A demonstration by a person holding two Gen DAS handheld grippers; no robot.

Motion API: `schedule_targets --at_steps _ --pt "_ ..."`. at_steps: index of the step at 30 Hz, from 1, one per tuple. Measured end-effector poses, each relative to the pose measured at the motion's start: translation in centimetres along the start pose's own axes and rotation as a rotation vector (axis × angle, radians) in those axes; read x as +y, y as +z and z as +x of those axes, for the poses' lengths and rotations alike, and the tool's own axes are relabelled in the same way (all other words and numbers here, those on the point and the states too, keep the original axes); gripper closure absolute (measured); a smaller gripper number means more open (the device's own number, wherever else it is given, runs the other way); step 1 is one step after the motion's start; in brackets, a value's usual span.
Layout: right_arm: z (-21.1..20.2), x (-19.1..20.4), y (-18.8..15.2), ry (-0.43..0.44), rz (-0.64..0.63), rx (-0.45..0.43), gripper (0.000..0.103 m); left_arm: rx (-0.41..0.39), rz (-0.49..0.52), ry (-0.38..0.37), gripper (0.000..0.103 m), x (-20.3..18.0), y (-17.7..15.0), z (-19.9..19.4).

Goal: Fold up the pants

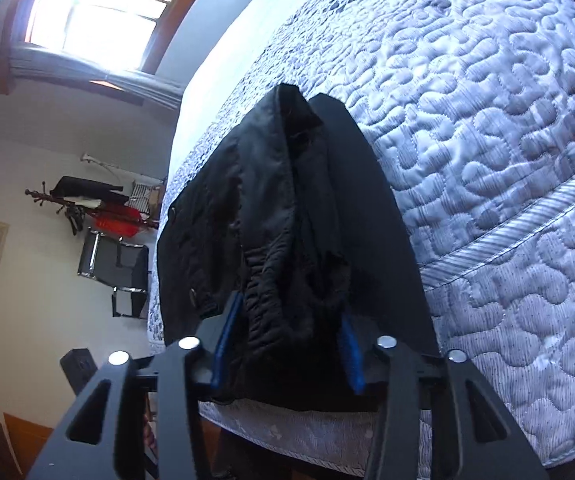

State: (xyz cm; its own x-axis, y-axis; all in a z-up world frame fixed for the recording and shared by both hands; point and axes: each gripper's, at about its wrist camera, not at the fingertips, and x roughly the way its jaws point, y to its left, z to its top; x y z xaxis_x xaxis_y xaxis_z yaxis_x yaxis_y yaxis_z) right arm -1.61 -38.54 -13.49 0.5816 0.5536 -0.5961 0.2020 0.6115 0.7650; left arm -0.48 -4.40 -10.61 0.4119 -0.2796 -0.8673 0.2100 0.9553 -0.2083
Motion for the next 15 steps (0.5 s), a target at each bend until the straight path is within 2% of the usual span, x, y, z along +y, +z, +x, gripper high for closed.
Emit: schedule_targets --at_steps 10,15 --pt "-2.6 4.7 0.8 -0.01 -0.136 -0.048 0.069 -0.021 0.001 0.011 0.003 -0.2 0.2 -0.7" --pt "-2.4 5.0 0.1 -0.041 -0.155 -0.041 0.069 -0.077 0.031 0.031 0.003 -1.5 0.8 -2.7"
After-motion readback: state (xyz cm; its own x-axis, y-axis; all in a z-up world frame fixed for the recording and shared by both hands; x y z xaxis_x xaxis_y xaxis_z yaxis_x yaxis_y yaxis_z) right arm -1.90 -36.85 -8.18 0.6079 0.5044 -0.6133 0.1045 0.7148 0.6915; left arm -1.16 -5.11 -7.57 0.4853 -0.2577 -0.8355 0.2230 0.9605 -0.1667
